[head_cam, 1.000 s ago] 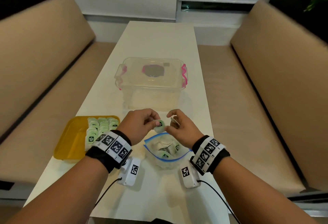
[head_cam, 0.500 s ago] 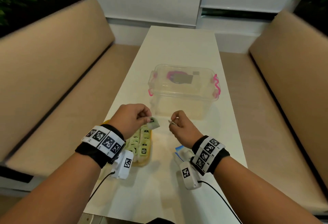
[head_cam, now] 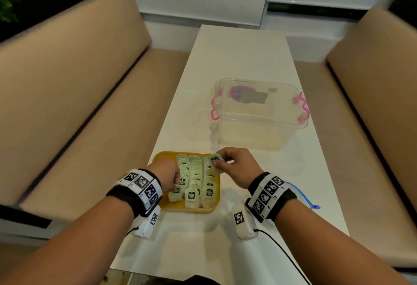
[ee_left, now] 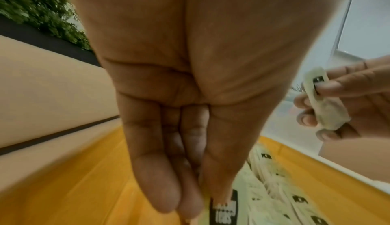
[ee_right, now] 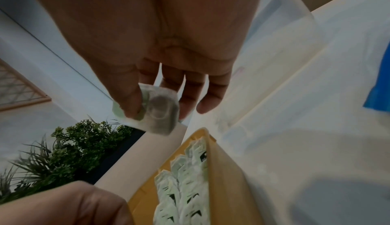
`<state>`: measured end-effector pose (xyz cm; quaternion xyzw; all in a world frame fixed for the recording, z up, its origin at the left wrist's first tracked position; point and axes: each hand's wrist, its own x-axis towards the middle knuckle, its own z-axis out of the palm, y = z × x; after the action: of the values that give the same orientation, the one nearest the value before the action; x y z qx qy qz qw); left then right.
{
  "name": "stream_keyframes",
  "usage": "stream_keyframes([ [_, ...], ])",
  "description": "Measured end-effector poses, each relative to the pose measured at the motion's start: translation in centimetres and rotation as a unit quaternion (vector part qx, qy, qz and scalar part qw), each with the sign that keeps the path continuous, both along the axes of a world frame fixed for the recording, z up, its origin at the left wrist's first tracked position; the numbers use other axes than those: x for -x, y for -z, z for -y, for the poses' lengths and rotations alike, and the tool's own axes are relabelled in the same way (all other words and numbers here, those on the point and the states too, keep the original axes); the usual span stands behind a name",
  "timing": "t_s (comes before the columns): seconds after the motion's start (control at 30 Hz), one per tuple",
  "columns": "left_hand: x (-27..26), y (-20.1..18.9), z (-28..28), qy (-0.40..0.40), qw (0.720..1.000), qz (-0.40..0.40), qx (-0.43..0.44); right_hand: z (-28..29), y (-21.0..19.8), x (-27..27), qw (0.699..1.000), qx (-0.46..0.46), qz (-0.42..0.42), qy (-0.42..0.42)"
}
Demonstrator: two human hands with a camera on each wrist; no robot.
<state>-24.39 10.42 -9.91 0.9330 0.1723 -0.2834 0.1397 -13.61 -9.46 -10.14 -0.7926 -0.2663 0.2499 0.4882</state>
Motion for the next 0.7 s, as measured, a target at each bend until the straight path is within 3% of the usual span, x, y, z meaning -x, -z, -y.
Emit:
stream_keyframes([
  [0.33, -0.9, 1.2, 0.0, 0.018, 1.0, 0.018, 0.002, -1.4, 0.6, 1.3, 0.999, -0.001, -0.042, 0.028],
  [0.43, -0.6, -0.2, -0.8, 0.018, 0.995, 0.095, 0.024, -1.8, 0.5, 1.7, 0.999, 0.0, -0.041, 0.027],
  [0.57, -0.6, -2.3, -1.3, -0.036, 0.95, 0.253, 0.179, -2.7, 0.2, 2.3, 0.999, -0.007, -0.043, 0.018],
  [0.7, -0.5, -3.3, -1.0, 0.002, 0.941, 0.278, 0.194, -3.5, 0.3, 2.9, 0.999, -0.001, -0.033, 0.012],
])
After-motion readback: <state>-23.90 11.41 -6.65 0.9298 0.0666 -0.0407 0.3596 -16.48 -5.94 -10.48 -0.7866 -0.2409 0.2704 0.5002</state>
